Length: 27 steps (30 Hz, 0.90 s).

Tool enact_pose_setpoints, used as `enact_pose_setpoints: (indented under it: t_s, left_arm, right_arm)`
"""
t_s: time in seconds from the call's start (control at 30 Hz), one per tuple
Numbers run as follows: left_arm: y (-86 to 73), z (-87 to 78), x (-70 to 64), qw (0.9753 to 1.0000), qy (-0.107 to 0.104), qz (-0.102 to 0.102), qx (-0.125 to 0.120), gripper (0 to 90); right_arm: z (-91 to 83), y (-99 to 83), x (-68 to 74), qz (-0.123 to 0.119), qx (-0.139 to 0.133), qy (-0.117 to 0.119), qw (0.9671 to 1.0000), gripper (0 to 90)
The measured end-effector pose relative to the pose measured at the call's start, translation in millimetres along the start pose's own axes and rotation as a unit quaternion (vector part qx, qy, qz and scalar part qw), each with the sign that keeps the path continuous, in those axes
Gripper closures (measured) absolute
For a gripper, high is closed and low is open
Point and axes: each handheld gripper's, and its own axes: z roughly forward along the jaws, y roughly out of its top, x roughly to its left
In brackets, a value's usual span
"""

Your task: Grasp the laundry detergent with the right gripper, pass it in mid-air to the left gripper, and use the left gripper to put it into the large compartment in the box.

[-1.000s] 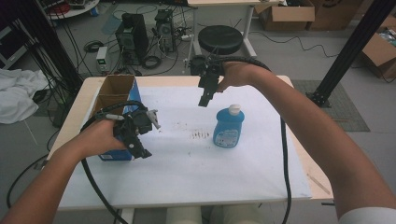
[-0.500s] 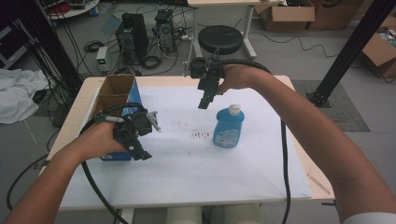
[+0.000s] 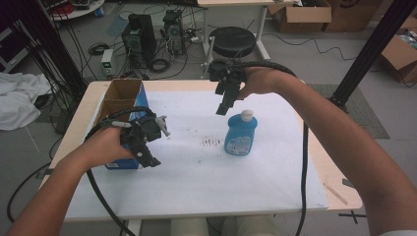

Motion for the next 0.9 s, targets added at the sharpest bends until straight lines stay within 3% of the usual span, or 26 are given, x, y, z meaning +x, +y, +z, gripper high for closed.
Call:
enact_pose_setpoints:
  t_s: [0.43,0.9]
  left_arm:
    - [2.7,0.7,-1.4,1.0000,0.001,0.001,0.000,20.3]
    - [3.6,1.1,-2.7,1.0000,0.003,0.001,-0.003,20.2]
  right_arm:
    - [-10.2,-36.0,8.1,0.014,-0.020,0.004,0.9997,18.2]
    - [-7.2,-67.1,16.5,0.031,-0.047,0.008,0.9984,18.0]
